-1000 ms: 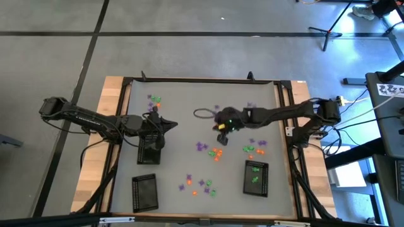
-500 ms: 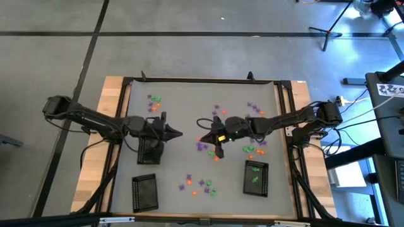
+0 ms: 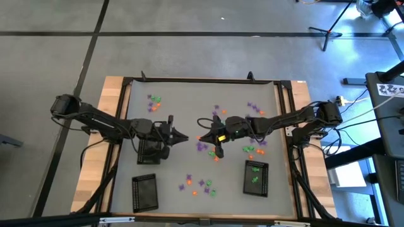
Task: Sort Halloween decoration
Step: Put the orange spider toy into the top black basket
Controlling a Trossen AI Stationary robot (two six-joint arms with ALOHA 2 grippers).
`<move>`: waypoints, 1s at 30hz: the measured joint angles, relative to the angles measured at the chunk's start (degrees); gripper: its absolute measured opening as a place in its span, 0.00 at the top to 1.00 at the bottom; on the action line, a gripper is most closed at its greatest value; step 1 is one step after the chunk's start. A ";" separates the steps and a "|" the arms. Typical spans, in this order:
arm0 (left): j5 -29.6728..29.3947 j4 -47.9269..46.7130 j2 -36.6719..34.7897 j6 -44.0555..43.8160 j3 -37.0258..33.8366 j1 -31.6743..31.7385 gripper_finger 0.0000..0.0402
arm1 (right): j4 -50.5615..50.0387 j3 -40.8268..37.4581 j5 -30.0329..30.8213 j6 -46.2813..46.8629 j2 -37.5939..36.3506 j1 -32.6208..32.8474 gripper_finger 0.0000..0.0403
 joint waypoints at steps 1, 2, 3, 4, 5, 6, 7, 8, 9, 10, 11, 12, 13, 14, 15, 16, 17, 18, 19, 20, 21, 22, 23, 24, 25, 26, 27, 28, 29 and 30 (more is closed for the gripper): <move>0.01 0.02 0.64 0.20 0.70 0.00 0.87 | 0.01 -0.02 0.00 -0.01 0.00 0.00 1.00; -0.09 0.00 1.25 0.26 1.21 -0.02 0.84 | 0.11 -0.01 0.00 -0.01 0.00 0.00 1.00; -0.46 -0.02 1.95 0.30 1.75 -0.04 0.81 | 0.31 -0.02 -0.03 -0.01 0.00 0.00 1.00; -1.26 -0.02 2.65 0.68 2.32 -0.04 0.78 | 0.46 -0.02 -0.22 -0.01 0.00 0.00 1.00; -2.28 -0.02 3.26 1.33 2.75 -0.04 0.76 | 0.65 -0.02 -0.78 -0.01 0.00 0.00 1.00; -3.50 0.00 3.89 1.63 3.12 -0.04 0.73 | 0.95 -0.02 -1.48 -0.03 0.00 0.00 1.00; -4.33 -0.01 4.48 1.70 3.41 -0.04 0.71 | 1.09 -0.02 -1.71 -0.03 0.00 0.00 1.00; -4.66 -0.02 5.10 1.70 3.75 0.00 0.69 | 1.16 -0.01 -2.13 -0.04 0.00 0.00 1.00; -4.76 -0.02 5.58 1.74 4.05 0.00 0.67 | 1.29 -0.01 -2.58 -0.05 0.00 0.00 1.00; -4.76 -0.06 5.89 1.74 4.21 0.00 0.66 | 1.32 -0.01 -2.89 -0.05 0.00 0.00 1.00; -4.76 -0.05 6.36 1.74 4.66 0.00 0.65 | 1.30 -0.02 -3.00 -0.05 0.00 0.00 1.00; -4.75 0.12 6.69 1.74 5.20 -0.04 0.64 | 1.33 0.00 -2.99 -0.06 0.00 0.00 1.00; -4.59 0.12 6.99 1.77 5.55 -0.04 0.63 | 1.34 -0.02 -2.99 -0.16 0.00 0.00 1.00; -4.05 0.09 7.26 1.75 5.97 -0.04 0.63 | 1.48 -0.01 -2.99 -0.25 0.00 0.00 1.00; -2.98 0.23 7.56 1.77 6.55 -0.04 0.62 | 1.63 -0.02 -2.99 -0.39 0.00 0.00 1.00; -1.73 0.69 7.91 1.77 6.96 -0.02 0.62 | 1.87 -0.01 -2.99 -0.44 0.00 0.00 1.00; -0.50 0.97 8.12 1.77 7.22 -0.02 0.62 | 2.26 -0.02 -2.99 -0.53 0.00 0.00 1.00; 0.54 1.13 8.36 1.78 7.43 -0.04 0.62 | 2.57 0.00 -2.99 -0.61 0.00 0.00 1.00; 1.34 1.57 8.66 1.79 7.67 -0.07 0.63 | 2.72 0.00 -2.99 -0.90 -0.02 0.00 1.00; 1.59 2.24 8.98 1.83 7.73 -0.07 0.63 | 2.81 0.00 -2.99 -1.05 -0.02 0.00 1.00; 1.56 2.27 9.14 1.83 7.71 -0.05 0.63 | 2.83 0.00 -2.99 -1.17 -0.02 0.00 1.00; 1.45 2.31 9.28 1.83 7.72 -0.04 0.64 | 2.81 0.00 -2.99 -1.19 -0.02 0.00 1.00; 1.31 2.26 9.33 1.83 7.72 -0.03 0.64 | 2.81 0.00 -2.99 -1.19 -0.02 0.00 1.00; 1.18 2.24 9.33 1.83 7.72 -0.04 0.65 | 2.81 0.00 -2.99 -1.19 -0.02 0.00 1.00; 1.18 2.30 9.33 1.83 7.71 -0.04 0.66 | 2.77 0.00 -2.99 -1.19 -0.02 0.00 1.00; 1.19 2.34 9.33 1.83 7.71 -0.04 0.67 | 2.61 0.00 -2.99 -1.19 -0.02 0.00 1.00; 1.18 2.36 9.33 1.83 7.71 -0.04 0.68 | 2.50 0.00 -2.99 -1.19 -0.02 0.00 1.00; 1.18 2.34 9.33 1.83 7.71 -0.04 0.69 | 2.46 0.00 -2.99 -1.20 -0.02 0.00 1.00; 1.18 2.48 9.33 1.83 7.71 -0.04 0.71 | 2.47 0.00 -2.99 -1.24 -0.02 0.00 1.00; 1.16 2.57 9.33 1.83 7.71 -0.04 0.73 | 2.48 0.00 -2.99 -1.26 -0.02 0.00 1.00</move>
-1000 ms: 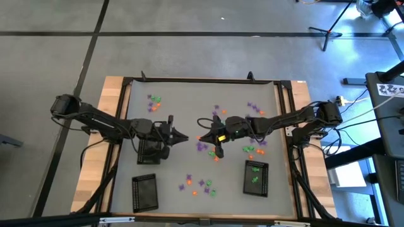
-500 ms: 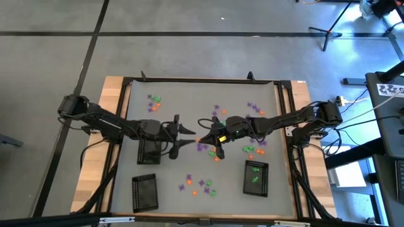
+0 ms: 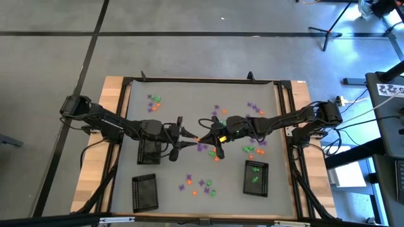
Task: Sort Halloween decoration
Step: Put the orange spider toy into the top black basket
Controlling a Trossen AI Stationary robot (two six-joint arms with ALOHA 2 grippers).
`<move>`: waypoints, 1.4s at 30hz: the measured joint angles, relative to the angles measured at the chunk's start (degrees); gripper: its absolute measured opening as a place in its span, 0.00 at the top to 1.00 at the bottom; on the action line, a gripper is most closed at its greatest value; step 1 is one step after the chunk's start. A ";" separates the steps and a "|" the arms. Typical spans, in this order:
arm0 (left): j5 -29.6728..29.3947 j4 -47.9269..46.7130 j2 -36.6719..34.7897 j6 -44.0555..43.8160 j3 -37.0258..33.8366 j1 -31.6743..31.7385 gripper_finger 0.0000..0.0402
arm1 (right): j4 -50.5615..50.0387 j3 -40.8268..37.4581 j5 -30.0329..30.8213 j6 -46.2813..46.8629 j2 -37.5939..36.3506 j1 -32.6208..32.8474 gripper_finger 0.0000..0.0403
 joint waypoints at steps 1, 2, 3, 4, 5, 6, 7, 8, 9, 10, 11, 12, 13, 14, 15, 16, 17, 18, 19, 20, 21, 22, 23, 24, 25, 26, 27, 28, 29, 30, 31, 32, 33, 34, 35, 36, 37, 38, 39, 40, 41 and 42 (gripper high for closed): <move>-0.01 0.01 0.00 0.00 0.00 0.00 0.75 | 0.00 0.00 0.02 0.00 0.00 0.00 1.00; -0.03 -0.01 0.00 0.00 0.00 0.00 0.78 | 0.00 0.00 0.14 0.00 0.00 0.00 1.00; -0.03 -0.01 0.00 0.00 0.00 0.00 0.80 | -0.04 0.00 0.56 -0.02 0.00 0.00 1.00; -0.04 -0.01 0.00 0.00 0.00 0.00 0.83 | -0.02 0.00 0.91 -0.02 0.00 0.00 1.00; -0.08 0.01 0.00 0.00 0.00 0.00 0.86 | -0.02 0.00 1.20 -0.04 0.00 0.00 1.00; -0.18 -0.01 0.00 -0.01 0.00 0.03 0.89 | -0.04 0.00 1.59 -0.04 0.00 0.05 1.00; -0.21 -0.01 0.00 -0.02 0.00 0.04 0.92 | -0.07 0.00 1.93 -0.07 0.00 0.07 1.00; -0.35 -0.04 0.00 -0.04 0.00 0.04 0.95 | -0.09 0.00 2.25 -0.07 0.00 0.07 1.00; -0.42 -0.08 -0.02 -0.04 0.00 0.04 0.97 | -0.09 0.00 2.59 -0.07 0.00 0.07 1.00; -0.42 -0.14 -0.04 -0.04 0.00 0.04 0.98 | -0.11 0.00 2.66 -0.10 0.00 0.09 0.99; -0.40 -0.22 -0.04 -0.04 0.00 0.04 0.98 | -0.11 0.00 2.69 -0.11 0.00 0.09 0.99; -0.40 -0.30 -0.04 -0.04 0.00 0.04 0.98 | -0.13 0.00 2.69 -0.11 0.00 0.09 0.98; -0.41 -0.37 -0.04 -0.06 0.00 0.04 0.99 | -0.15 0.00 2.69 -0.11 0.00 0.09 0.97; -0.54 -0.56 -0.04 -0.11 0.00 0.04 0.99 | -0.16 0.00 2.76 -0.12 0.00 0.07 0.96; -0.87 -0.96 -0.07 -0.27 0.00 0.04 0.99 | -0.17 0.00 2.93 -0.19 0.00 0.07 0.94; -1.32 -1.60 -0.07 -0.46 0.00 0.03 0.99 | -0.17 0.00 3.09 -0.20 0.00 0.07 0.92; -1.74 -2.50 -0.07 -0.55 0.00 0.02 0.99 | -0.16 0.00 3.21 -0.20 0.00 0.03 0.90; -2.46 -3.45 -0.08 -0.59 0.00 0.00 0.99 | -0.18 0.00 3.38 -0.20 0.00 0.00 0.87; -3.19 -4.94 -0.45 -0.61 0.00 -0.02 1.00 | -0.28 0.00 3.53 -0.20 0.00 -0.02 0.83; -4.17 -6.53 -0.72 -0.71 -0.02 -0.02 1.00 | -0.52 0.00 3.88 -0.20 0.00 -0.02 0.80; -5.33 -8.00 -1.07 -1.21 -0.02 -0.02 1.00 | -1.22 0.00 4.49 -0.21 -0.04 -0.02 0.76; -6.71 -10.64 -1.78 -1.82 -0.02 0.00 1.00 | -2.20 0.00 5.13 -0.22 -0.07 0.00 0.72; -8.08 -13.54 -2.76 -2.14 -0.04 0.00 1.00 | -3.32 0.00 5.60 -0.20 -0.07 0.00 0.69; -9.46 -16.43 -4.02 -2.73 -0.04 0.00 1.00 | -4.51 0.00 5.64 -0.20 -0.07 -0.02 0.66; -11.11 -19.67 -5.45 -3.67 -0.04 -0.01 1.00 | -5.64 0.00 5.66 -0.18 -0.07 -0.02 0.63; -12.74 -23.39 -7.16 -4.93 -0.04 -0.02 1.00 | -6.51 0.00 5.85 -0.13 -0.10 -0.02 0.61; -14.32 -27.58 -9.10 -6.32 -0.04 -0.02 1.00 | -7.21 0.00 6.26 -0.11 -0.16 -0.02 0.59; -15.42 -31.55 -10.81 -7.95 -0.04 0.00 1.00 | -8.04 0.00 6.95 -0.11 -0.19 -0.01 0.58; -16.44 -35.16 -12.74 -9.91 -0.04 0.00 1.00 | -8.89 0.00 7.70 -0.09 -0.20 0.00 0.57; -16.97 -39.09 -14.79 -11.96 -0.04 0.00 1.00 | -9.55 0.00 8.18 -0.05 -0.20 0.00 0.56; -17.17 -42.88 -16.78 -14.24 -0.04 -0.10 1.00 | -10.19 0.00 8.56 -0.02 -0.20 0.00 0.56; -17.19 -46.27 -18.57 -16.64 -0.04 -0.29 1.00 | -10.49 0.00 8.74 0.08 -0.20 0.00 0.56; -17.17 -49.50 -20.19 -19.09 -0.04 -0.55 1.00 | -10.59 0.00 9.13 0.14 -0.20 0.00 0.56; -17.16 -53.29 -21.76 -21.74 -0.04 -0.87 1.00 | -10.67 -0.01 9.34 0.23 -0.20 0.00 0.56; -17.21 -56.55 -23.05 -24.34 -0.04 -1.28 1.00 | -10.61 0.00 9.59 0.25 -0.20 0.00 0.56; -17.25 -59.14 -24.06 -26.66 -0.04 -1.75 1.00 | -10.60 -0.01 9.62 0.26 -0.20 0.00 0.56; -17.29 -61.83 -24.95 -28.52 -0.04 -2.25 1.00 | -10.48 0.00 9.61 0.26 -0.20 0.00 0.57; -17.49 -64.40 -25.60 -29.72 -0.04 -2.93 1.00 | -10.29 -0.02 9.62 0.26 -0.20 0.00 0.57; -17.87 -66.49 -26.09 -30.87 -0.04 -3.66 1.00 | -10.27 0.00 9.62 0.28 -0.20 0.00 0.57; -18.26 -68.28 -26.35 -32.38 -0.04 -4.41 1.00 | -10.27 0.00 9.60 0.28 -0.20 0.00 0.57; -18.81 -70.02 -26.48 -33.91 -0.04 -5.16 1.00 | -10.33 0.00 9.62 0.28 -0.20 0.00 0.57; -19.28 -71.89 -26.52 -35.53 -0.04 -5.89 1.00 | -10.35 -0.01 9.60 0.28 -0.20 0.00 0.57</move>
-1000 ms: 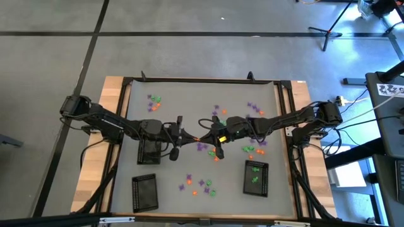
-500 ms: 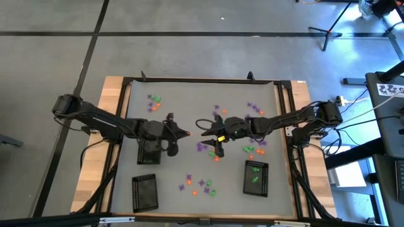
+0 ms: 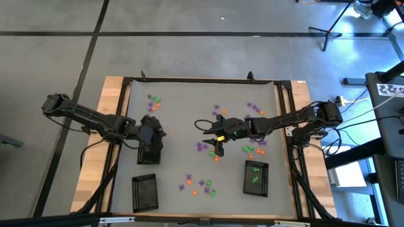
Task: Sort Halloween decoration
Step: Put the orange spider toy into the top black basket
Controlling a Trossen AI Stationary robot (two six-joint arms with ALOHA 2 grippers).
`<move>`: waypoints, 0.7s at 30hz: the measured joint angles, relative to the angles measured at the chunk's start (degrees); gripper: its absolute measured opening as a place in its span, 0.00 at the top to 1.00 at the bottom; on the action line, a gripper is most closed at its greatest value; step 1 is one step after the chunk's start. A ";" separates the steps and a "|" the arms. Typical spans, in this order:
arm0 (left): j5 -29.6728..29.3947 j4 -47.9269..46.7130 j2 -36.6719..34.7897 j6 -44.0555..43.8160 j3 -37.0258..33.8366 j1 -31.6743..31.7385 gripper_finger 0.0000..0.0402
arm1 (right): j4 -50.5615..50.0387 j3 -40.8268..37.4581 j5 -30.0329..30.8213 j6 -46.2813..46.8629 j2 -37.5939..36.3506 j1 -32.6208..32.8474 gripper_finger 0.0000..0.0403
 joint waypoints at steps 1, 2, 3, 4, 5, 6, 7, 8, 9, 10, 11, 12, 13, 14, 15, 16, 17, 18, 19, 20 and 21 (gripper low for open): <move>-0.27 -1.63 -0.02 -1.59 0.00 -0.62 1.00 | 0.01 0.01 0.00 0.00 0.00 0.00 0.57; -0.34 -2.67 -0.03 -3.15 0.00 -1.15 1.00 | 0.01 0.00 0.00 0.00 0.00 0.00 0.57; -0.26 -3.57 -0.04 -4.57 0.00 -1.67 1.00 | 0.00 -0.01 0.00 0.01 0.00 0.00 0.57; 0.02 -4.42 -0.04 -5.89 0.00 -2.18 1.00 | -0.05 -0.01 0.00 0.00 0.00 0.00 0.57; 0.49 -4.93 -0.04 -7.20 0.00 -2.65 1.00 | -0.10 -0.01 0.00 0.00 0.00 0.00 0.57; 1.15 -5.01 -0.04 -8.28 0.00 -3.09 1.00 | -0.10 0.00 0.00 -0.02 0.00 0.00 0.57; 2.24 -4.99 -0.06 -8.56 0.00 -3.41 1.00 | -0.15 0.00 0.00 -0.07 0.00 0.00 0.57; 3.88 -5.18 -0.16 -8.56 0.03 -3.58 1.00 | -0.21 0.01 0.00 -0.17 0.00 0.00 0.57; 5.74 -6.54 -0.24 -8.61 0.51 -3.62 1.00 | -0.29 0.01 0.00 -0.19 0.00 0.00 0.57; 7.37 -8.61 -0.24 -8.87 1.52 -3.62 1.00 | -0.34 0.00 0.00 -0.20 0.00 0.00 0.57; 8.71 -11.27 -0.24 -9.57 3.03 -3.62 1.00 | -0.32 0.01 0.00 -0.21 0.00 0.00 0.57; 9.41 -14.56 -0.24 -10.01 4.83 -3.62 1.00 | -0.31 0.00 0.00 -0.23 0.00 0.00 0.57; 9.68 -18.90 -0.24 -10.15 6.95 -3.62 1.00 | -0.25 0.01 0.00 -0.24 0.00 0.00 0.57; 9.66 -23.29 -0.21 -10.22 9.08 -3.62 1.00 | -0.13 0.00 0.03 -0.26 0.00 0.00 0.57; 9.45 -27.49 -0.07 -10.24 11.44 -3.62 1.00 | -0.05 0.01 0.11 -0.30 0.00 0.00 0.57; 9.06 -30.79 0.13 -10.22 13.98 -3.62 1.00 | 0.04 0.00 0.26 -0.45 0.00 0.00 0.57; 8.90 -33.63 0.37 -10.20 16.41 -3.62 1.00 | 0.20 0.01 0.62 -0.48 0.00 0.00 0.57; 8.93 -36.15 0.68 -10.19 18.51 -3.61 1.00 | 0.25 0.01 1.01 -0.48 0.00 0.00 0.57; 9.28 -38.49 1.08 -10.19 20.37 -3.60 1.00 | 0.26 0.00 1.16 -0.48 0.00 0.00 0.57; 9.90 -40.16 1.48 -10.10 21.87 -3.59 1.00 | 0.27 0.01 1.43 -0.48 0.00 0.00 0.57; 10.78 -41.28 1.85 -10.01 23.06 -3.58 1.00 | 0.24 0.00 1.49 -0.48 0.00 0.00 0.57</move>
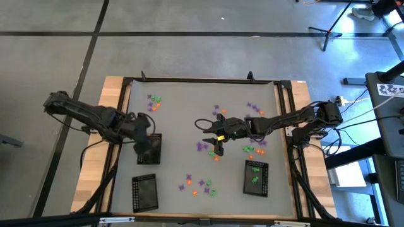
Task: Sort Halloween decoration
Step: Put the orange spider toy into the top black basket
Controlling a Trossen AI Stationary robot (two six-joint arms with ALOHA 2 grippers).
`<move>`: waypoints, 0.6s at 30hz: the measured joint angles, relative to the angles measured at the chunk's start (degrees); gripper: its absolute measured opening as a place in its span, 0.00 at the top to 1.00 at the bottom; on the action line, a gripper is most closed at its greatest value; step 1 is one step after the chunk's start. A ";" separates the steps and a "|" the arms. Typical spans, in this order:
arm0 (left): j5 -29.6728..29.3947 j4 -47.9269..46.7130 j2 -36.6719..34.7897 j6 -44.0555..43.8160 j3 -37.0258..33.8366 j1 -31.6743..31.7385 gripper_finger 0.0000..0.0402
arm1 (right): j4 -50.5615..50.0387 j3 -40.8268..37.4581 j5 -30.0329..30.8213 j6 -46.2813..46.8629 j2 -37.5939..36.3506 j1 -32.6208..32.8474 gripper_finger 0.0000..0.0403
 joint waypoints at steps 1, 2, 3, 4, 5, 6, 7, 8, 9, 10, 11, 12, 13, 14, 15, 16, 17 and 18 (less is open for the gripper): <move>0.74 -0.96 0.34 0.21 0.87 0.00 1.00 | 0.01 0.00 0.01 0.00 0.00 0.00 0.57; 1.33 -1.87 0.63 0.23 1.35 0.00 1.00 | 0.01 0.01 0.00 0.00 0.00 0.00 0.57; 1.86 -2.48 0.79 0.27 1.50 0.00 1.00 | 0.01 -0.01 0.02 0.00 0.00 0.00 0.57; 2.34 -2.61 0.87 0.32 1.50 0.00 1.00 | 0.01 -0.02 0.01 0.00 0.00 0.00 0.57; 2.47 -2.52 0.91 0.36 1.50 0.00 1.00 | 0.01 0.00 -0.01 -0.02 0.00 0.00 0.57; 2.48 -2.50 0.91 0.39 1.50 0.00 1.00 | 0.01 0.01 0.00 -0.02 0.00 0.00 0.57; 2.54 -2.51 0.88 0.40 1.50 0.00 0.99 | 0.01 0.01 -0.01 -0.02 0.00 0.00 0.57; 2.82 -2.51 0.88 0.51 1.50 0.00 0.98 | 0.00 0.01 -0.01 -0.02 0.00 0.00 0.57; 3.22 -2.48 0.88 1.24 1.50 0.00 0.97 | -0.09 -0.02 -0.01 -0.02 0.00 0.00 0.57; 3.82 -2.30 0.88 2.26 1.50 0.00 0.95 | -0.14 0.00 -0.01 -0.02 0.00 0.00 0.57; 4.64 -1.98 0.88 3.32 1.50 0.00 0.93 | -0.15 0.01 -0.01 -0.02 0.00 0.00 0.57; 5.39 -1.60 0.92 4.23 1.50 0.00 0.90 | -0.19 -0.01 -0.01 -0.02 0.00 0.00 0.57; 5.92 -1.30 1.04 4.77 1.50 0.00 0.88 | -0.23 0.01 -0.01 -0.04 0.00 0.00 0.57; 6.21 -1.19 1.09 4.92 1.50 -0.01 0.85 | -0.21 0.01 -0.01 -0.04 0.00 0.00 0.57; 6.36 -1.18 1.10 4.95 1.50 -0.01 0.82 | -0.23 0.01 -0.01 -0.04 0.00 0.00 0.57; 6.37 -1.16 1.08 4.98 1.50 0.00 0.79 | -0.21 0.01 -0.01 -0.07 0.00 0.00 0.57; 6.34 -1.11 1.06 4.98 1.50 0.00 0.77 | -0.21 0.00 -0.01 -0.07 0.00 0.00 0.57; 6.11 -1.09 1.06 5.00 1.50 0.00 0.74 | -0.23 0.01 -0.01 -0.06 0.00 0.00 0.57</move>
